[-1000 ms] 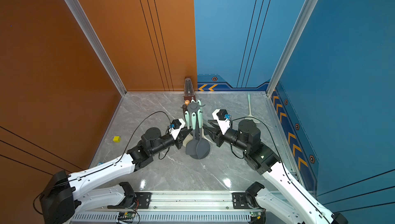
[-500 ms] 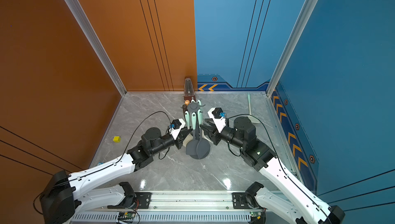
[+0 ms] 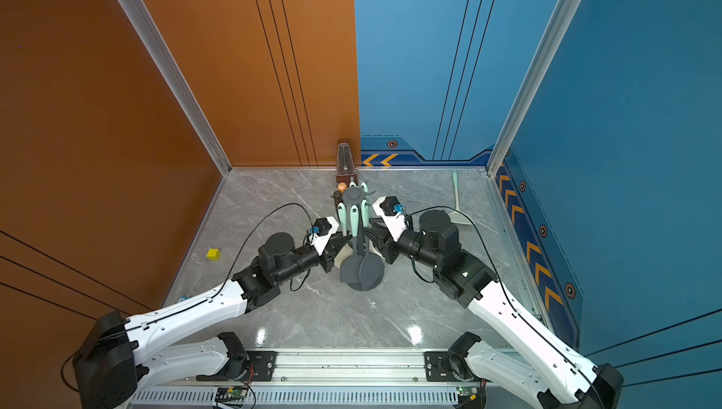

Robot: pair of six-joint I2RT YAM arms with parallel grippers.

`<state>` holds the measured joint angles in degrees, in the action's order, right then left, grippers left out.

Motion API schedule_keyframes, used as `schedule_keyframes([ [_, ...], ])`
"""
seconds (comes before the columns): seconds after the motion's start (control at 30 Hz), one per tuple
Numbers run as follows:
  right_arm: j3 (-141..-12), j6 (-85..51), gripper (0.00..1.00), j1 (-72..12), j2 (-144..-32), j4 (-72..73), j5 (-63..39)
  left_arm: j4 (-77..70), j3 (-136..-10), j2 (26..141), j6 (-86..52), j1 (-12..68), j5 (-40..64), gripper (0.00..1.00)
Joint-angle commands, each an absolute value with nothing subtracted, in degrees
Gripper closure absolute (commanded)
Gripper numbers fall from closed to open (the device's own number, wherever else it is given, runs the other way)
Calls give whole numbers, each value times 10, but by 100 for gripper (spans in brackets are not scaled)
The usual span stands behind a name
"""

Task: Take the spatula off the kitchen utensil rack
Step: Take off the spatula from the rack.

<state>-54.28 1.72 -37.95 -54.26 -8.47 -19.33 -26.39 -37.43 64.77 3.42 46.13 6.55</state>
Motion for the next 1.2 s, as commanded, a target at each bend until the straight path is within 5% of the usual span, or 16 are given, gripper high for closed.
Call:
schedule_keyframes([
  [0.0, -562, 26, 71, -384, -546, -79, -187, -299, -379, 642, 21, 455, 71, 89],
  [0.53, -561, 41, 100, -392, -536, -90, -159, -299, -375, 644, 20, 455, 68, 89],
  [1.17, -543, 40, 100, -394, -507, -80, -142, -300, -377, 650, 19, 455, 65, 89],
])
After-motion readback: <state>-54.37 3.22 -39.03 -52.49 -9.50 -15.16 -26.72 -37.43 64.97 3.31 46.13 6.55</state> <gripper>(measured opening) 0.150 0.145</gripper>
